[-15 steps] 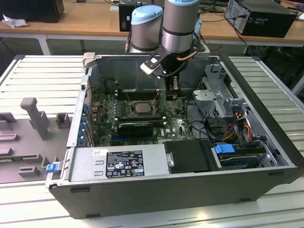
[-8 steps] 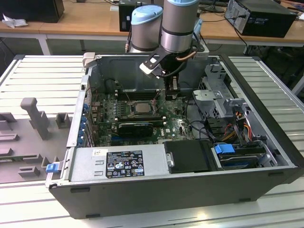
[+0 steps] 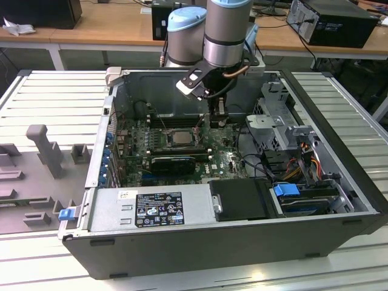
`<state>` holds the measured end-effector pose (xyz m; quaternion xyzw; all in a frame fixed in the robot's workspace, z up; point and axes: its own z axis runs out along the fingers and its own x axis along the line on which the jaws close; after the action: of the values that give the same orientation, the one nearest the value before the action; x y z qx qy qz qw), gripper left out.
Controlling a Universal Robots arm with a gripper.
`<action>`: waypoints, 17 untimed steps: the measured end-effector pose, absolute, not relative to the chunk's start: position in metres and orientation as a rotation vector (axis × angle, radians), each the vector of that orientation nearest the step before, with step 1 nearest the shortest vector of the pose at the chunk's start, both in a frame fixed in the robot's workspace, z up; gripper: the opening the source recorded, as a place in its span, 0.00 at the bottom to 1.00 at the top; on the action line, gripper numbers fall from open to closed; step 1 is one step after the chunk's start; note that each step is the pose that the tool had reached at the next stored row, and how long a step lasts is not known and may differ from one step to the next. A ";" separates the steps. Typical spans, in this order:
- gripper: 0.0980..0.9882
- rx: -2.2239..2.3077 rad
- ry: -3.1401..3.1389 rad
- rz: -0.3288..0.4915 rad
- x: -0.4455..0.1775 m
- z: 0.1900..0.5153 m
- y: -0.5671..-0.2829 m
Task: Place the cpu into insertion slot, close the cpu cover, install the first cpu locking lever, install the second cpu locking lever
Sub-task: 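Close the cpu cover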
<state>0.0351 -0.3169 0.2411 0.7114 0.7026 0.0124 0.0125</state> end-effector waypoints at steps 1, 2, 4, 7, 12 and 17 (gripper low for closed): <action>0.01 2.217 2.190 0.039 0.035 0.241 -0.317; 0.01 2.217 2.190 0.039 0.035 0.241 -0.317; 0.01 2.217 2.190 0.038 0.034 0.241 -0.317; 0.01 2.217 2.190 0.039 0.033 0.241 -0.317; 0.01 2.217 2.190 0.038 0.031 0.241 -0.317; 0.01 2.217 2.190 0.038 0.030 0.241 -0.317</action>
<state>0.0297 -0.3169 0.2411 0.7114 0.7026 0.0123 0.0125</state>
